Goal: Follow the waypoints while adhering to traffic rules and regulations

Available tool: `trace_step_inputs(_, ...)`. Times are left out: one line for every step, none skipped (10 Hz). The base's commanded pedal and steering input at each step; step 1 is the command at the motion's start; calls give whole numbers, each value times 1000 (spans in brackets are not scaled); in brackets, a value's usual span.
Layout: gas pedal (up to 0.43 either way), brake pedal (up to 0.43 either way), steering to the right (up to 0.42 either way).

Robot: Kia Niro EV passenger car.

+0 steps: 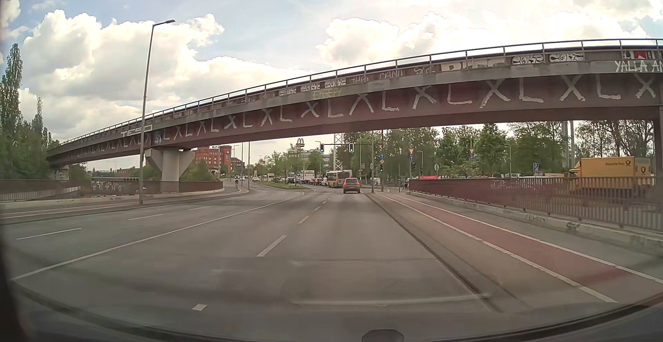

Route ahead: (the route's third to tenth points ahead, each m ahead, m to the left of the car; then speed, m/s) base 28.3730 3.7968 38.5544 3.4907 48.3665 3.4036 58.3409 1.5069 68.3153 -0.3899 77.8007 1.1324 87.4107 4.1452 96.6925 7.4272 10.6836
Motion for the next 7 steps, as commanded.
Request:
trace_step_inputs(177,18,-3)
trace_step_inputs(177,18,-3)
trace_step_inputs(177,18,-3)
trace_step_inputs(177,18,-3)
trace_step_inputs(177,18,-3)
trace_step_inputs(177,18,-3)
trace_step_inputs(189,18,-3)
